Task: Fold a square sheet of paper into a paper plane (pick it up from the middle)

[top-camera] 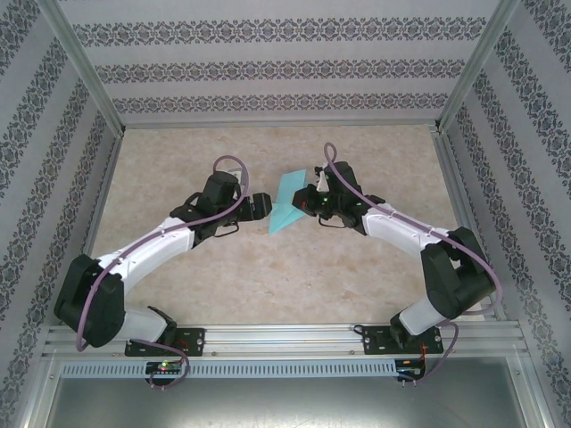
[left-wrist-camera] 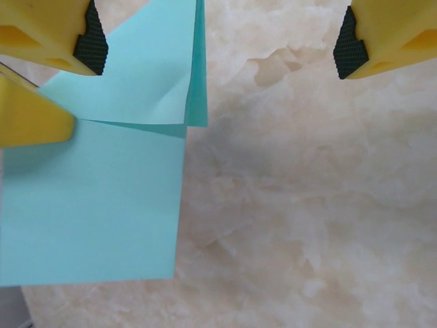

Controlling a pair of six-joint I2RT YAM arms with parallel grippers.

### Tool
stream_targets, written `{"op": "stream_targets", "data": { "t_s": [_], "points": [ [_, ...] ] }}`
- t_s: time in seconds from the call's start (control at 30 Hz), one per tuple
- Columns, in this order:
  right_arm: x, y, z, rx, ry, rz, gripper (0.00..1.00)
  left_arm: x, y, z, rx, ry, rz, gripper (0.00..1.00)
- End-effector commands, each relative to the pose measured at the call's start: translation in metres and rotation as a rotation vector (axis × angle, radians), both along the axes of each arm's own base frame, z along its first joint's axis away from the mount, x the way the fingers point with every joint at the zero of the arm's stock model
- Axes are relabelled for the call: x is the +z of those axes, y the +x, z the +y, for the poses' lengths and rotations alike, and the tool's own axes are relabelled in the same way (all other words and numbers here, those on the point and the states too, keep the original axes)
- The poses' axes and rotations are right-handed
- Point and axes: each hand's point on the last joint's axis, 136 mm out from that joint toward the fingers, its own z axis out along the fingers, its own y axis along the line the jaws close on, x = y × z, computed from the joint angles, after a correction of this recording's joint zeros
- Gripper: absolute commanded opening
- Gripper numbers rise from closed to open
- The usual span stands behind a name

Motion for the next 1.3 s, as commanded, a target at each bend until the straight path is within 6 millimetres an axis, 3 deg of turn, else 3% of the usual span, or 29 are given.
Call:
{"op": "stream_targets", "data": {
  "t_s": [0.0,0.27,0.6,0.8,0.97,1.27],
  "points": [
    [-0.005,0.003,-0.009,-0.108,-0.037,0.049,0.00,0.010,0.000,-0.001,-0.075,0.032,-0.076,0.91],
    [-0.047,0.004,-0.018,-0.258,-0.046,0.197,0.00,-0.025,-0.016,-0.044,-0.328,0.104,-0.151,0.99],
    [-0.077,-0.003,-0.017,-0.301,-0.021,0.352,0.00,-0.064,-0.028,-0.091,-0.604,0.254,-0.305,0.93],
    [-0.085,-0.007,-0.021,-0.310,-0.006,0.416,0.00,-0.090,-0.021,-0.107,-0.698,0.366,-0.374,0.88],
    [-0.088,-0.008,-0.022,-0.302,0.001,0.442,0.01,-0.097,-0.013,-0.112,-0.721,0.402,-0.440,0.84],
    [-0.092,-0.007,-0.024,-0.284,0.005,0.471,0.01,-0.105,-0.008,-0.111,-0.718,0.422,-0.458,0.58]
  ]
}}
